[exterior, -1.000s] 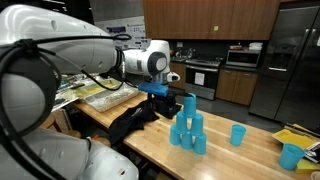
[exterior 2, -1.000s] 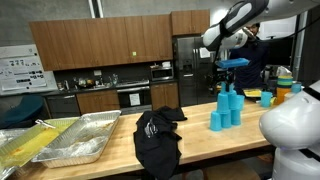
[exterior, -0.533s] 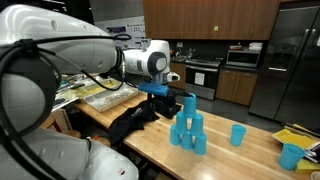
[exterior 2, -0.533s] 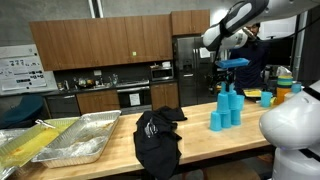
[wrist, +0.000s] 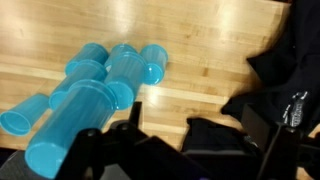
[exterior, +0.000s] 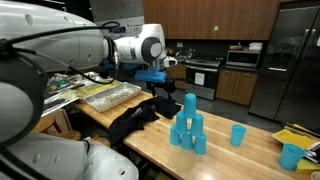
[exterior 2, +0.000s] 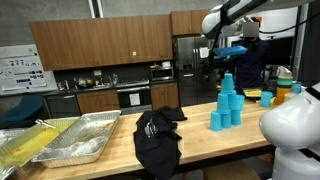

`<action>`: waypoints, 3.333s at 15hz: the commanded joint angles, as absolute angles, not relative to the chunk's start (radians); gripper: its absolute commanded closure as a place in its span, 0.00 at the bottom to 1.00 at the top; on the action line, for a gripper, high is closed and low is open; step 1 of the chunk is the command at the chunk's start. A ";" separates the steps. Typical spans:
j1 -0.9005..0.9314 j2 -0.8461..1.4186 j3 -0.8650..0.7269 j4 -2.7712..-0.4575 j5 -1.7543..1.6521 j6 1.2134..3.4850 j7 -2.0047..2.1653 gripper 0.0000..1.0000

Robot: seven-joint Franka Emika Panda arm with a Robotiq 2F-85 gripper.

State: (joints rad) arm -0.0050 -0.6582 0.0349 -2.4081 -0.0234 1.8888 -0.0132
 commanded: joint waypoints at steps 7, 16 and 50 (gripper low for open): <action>0.015 -0.678 0.040 -2.286 -0.133 1.865 -0.120 0.00; -0.028 -0.685 -0.025 -2.276 -0.214 1.882 -0.115 0.00; -0.092 -0.598 -0.134 -2.405 -0.113 2.105 -0.058 0.00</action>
State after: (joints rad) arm -0.1099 -0.6252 -0.1269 -2.4034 -0.1652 2.0784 -0.0511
